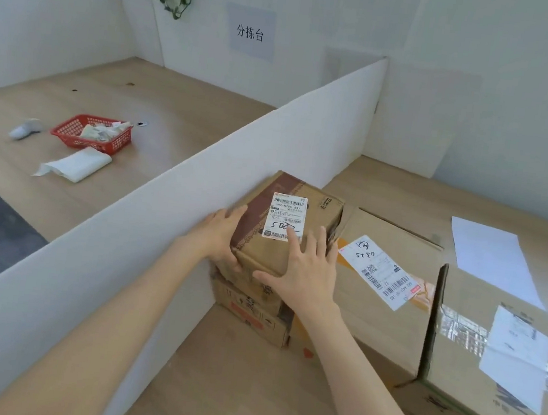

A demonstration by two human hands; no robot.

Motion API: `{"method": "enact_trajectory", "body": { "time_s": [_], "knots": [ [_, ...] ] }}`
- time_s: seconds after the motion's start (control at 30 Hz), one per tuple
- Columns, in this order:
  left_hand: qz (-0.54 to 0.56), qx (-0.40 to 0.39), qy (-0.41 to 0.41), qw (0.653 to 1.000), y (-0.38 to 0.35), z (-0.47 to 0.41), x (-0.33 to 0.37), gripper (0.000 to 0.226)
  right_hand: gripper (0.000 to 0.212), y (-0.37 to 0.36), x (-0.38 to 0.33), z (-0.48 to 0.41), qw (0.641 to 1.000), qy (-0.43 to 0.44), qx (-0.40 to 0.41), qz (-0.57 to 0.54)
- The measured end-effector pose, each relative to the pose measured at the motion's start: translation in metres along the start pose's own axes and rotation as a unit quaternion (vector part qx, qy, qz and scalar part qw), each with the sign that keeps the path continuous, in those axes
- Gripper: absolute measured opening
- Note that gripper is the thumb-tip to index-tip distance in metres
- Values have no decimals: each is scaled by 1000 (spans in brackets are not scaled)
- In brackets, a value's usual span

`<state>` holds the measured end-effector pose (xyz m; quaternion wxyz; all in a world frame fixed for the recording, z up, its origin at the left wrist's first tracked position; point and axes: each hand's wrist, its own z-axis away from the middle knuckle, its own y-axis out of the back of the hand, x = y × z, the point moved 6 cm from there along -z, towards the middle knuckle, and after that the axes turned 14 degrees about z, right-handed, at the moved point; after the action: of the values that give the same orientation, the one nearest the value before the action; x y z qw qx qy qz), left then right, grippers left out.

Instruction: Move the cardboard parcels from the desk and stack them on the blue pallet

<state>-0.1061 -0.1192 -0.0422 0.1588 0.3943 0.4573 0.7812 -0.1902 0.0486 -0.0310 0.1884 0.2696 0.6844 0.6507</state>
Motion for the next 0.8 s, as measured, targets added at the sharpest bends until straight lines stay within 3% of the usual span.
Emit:
{"method": "enact_trajectory", "body": {
  "time_s": [0.23, 0.53, 0.8],
  "knots": [
    [38, -24, -38, 998, -1, -5, -2, 144, 125, -18, -1, 9, 995, -53, -82, 29],
    [61, 8, -61, 996, 14, 6, 7, 138, 121, -12, 0, 7, 993, -91, -60, -56],
    [101, 56, -127, 985, 75, 32, 50, 129, 109, 58, 26, 1, 977, -89, 8, -194]
  ]
}}
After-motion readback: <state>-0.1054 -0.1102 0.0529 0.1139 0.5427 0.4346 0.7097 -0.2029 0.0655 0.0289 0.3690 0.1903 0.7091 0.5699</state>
